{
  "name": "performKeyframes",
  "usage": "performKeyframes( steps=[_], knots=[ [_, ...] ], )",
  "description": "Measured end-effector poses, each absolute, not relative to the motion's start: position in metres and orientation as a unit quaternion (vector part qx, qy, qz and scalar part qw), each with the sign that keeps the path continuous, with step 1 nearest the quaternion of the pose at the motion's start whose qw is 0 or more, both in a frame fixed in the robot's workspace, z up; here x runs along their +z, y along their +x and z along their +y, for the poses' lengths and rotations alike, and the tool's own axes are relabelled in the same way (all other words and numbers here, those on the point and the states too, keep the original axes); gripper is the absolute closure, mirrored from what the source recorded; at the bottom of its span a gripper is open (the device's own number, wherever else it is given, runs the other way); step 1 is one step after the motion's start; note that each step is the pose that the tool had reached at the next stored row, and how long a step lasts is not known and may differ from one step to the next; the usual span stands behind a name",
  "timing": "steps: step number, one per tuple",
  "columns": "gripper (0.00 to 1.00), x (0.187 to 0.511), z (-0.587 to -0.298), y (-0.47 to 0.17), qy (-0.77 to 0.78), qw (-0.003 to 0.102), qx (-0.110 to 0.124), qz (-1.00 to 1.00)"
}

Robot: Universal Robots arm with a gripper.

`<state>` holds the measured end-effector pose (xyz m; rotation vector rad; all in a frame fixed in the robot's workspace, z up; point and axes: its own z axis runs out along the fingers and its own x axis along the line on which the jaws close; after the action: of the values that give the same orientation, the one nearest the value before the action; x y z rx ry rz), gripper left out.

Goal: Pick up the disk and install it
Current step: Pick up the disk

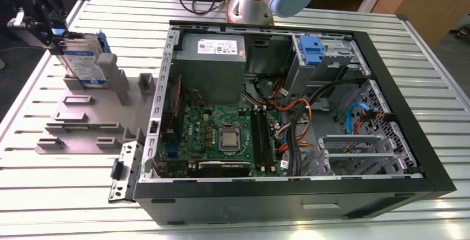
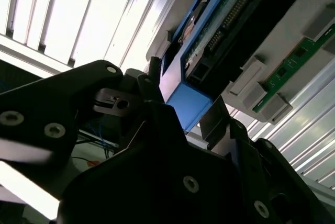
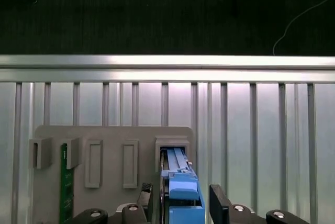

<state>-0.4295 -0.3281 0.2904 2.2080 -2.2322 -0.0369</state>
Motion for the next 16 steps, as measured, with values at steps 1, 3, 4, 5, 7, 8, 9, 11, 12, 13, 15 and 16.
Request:
performKeyframes(
  steps=[1,3,4,5,7,8,9,11,12,13,15,16],
  knots=[
    [0.44,0.2901,-0.3281,-0.4295,0.704,0.001,-0.012,-0.711],
    [0.5,0.2896,-0.328,-0.4294,0.704,0.001,-0.011,-0.71],
    [0.5,0.2894,-0.328,-0.4294,0.704,0.001,-0.011,-0.71],
    [0.5,0.2893,-0.328,-0.4293,0.704,0.001,-0.011,-0.71],
    [0.5,0.2892,-0.328,-0.4293,0.704,0.001,-0.011,-0.71],
    [0.5,0.2892,-0.328,-0.4293,0.704,0.001,-0.011,-0.71],
    [0.5,0.2892,-0.328,-0.4293,0.704,0.002,-0.011,-0.71],
    [0.5,0.2891,-0.3281,-0.4293,0.704,0.002,-0.011,-0.71],
    [0.5,0.2891,-0.3284,-0.4293,0.704,0.002,-0.011,-0.71],
    [0.5,0.289,-0.329,-0.4293,0.704,0.002,-0.011,-0.71],
    [0.5,0.289,-0.3303,-0.4292,0.704,0.002,-0.011,-0.71],
    [0.5,0.2889,-0.331,-0.4292,0.704,0.002,-0.011,-0.71]
  ],
)
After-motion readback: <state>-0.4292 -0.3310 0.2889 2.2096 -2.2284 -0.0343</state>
